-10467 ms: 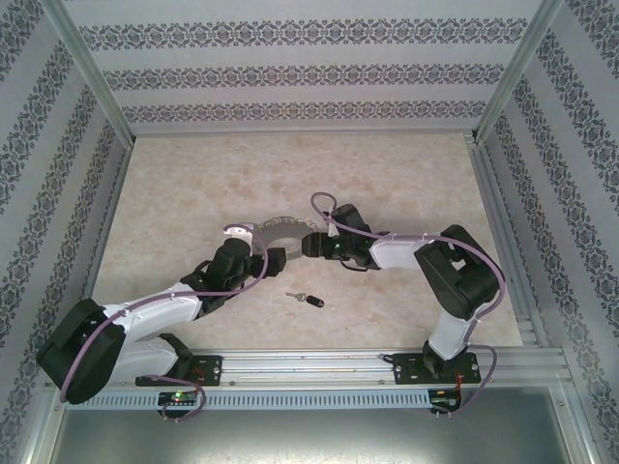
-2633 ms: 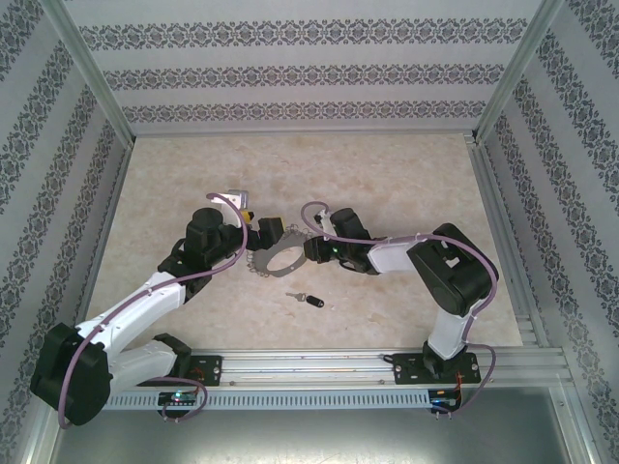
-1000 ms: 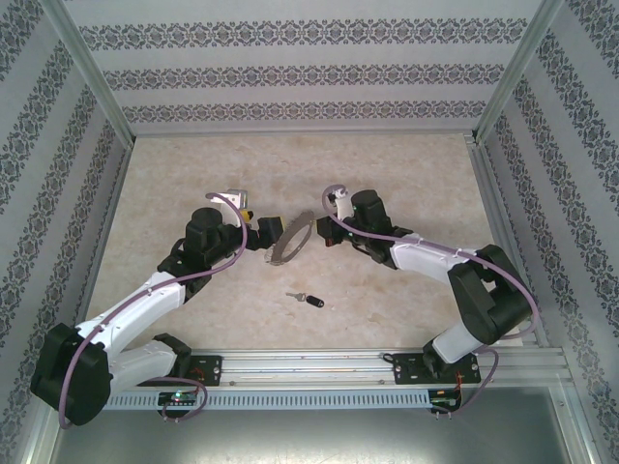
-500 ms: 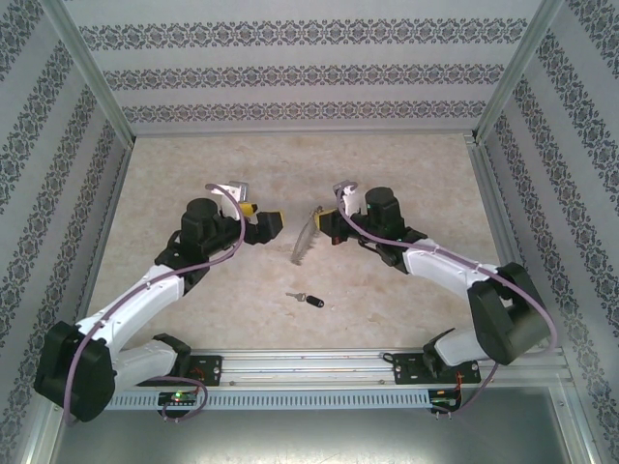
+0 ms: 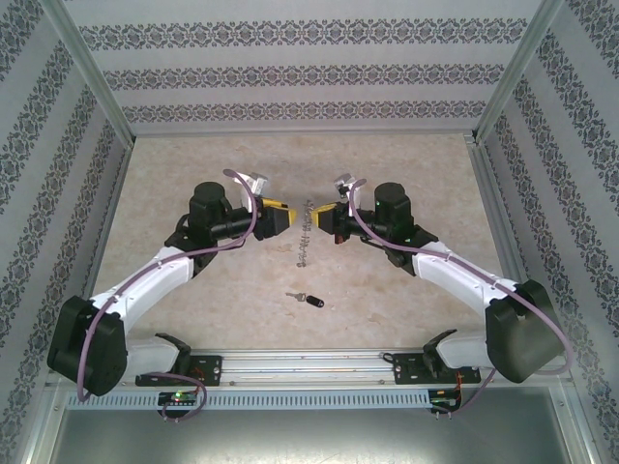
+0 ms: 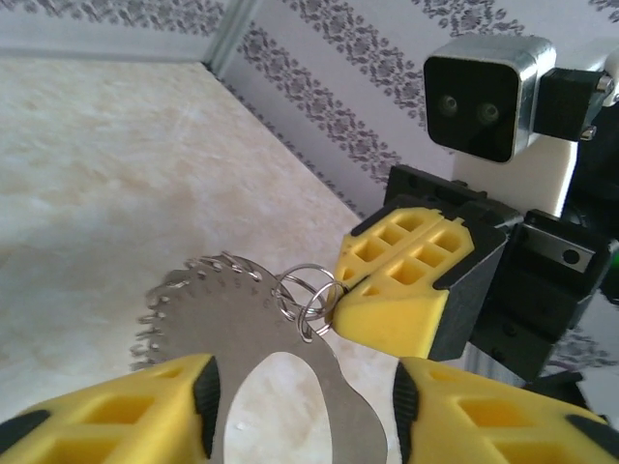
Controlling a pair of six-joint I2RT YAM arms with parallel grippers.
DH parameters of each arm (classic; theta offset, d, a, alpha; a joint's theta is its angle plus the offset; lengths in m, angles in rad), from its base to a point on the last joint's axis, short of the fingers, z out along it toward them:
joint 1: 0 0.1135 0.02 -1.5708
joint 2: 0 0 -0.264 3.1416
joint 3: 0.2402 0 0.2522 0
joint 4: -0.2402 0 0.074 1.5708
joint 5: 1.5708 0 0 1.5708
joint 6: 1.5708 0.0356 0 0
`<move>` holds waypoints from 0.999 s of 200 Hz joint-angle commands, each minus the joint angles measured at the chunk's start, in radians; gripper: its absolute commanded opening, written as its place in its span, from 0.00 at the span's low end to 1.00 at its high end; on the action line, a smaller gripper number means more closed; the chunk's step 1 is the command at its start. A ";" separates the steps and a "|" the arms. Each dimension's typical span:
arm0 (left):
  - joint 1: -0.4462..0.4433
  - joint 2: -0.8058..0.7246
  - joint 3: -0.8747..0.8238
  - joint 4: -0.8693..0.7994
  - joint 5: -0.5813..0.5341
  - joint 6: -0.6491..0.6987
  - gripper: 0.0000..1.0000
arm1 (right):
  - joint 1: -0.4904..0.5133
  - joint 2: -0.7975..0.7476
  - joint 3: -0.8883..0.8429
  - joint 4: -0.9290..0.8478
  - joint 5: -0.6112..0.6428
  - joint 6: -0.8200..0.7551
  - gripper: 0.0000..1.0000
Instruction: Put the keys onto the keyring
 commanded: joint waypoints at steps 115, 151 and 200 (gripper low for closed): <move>-0.029 0.097 0.044 0.186 0.133 -0.083 0.36 | 0.011 -0.020 0.043 0.038 -0.049 0.016 0.00; -0.038 0.115 0.051 0.201 0.133 -0.091 0.36 | 0.013 -0.017 0.045 0.040 -0.050 0.016 0.00; -0.048 0.131 0.057 0.218 0.131 -0.096 0.36 | 0.014 -0.013 0.042 0.042 -0.052 0.018 0.00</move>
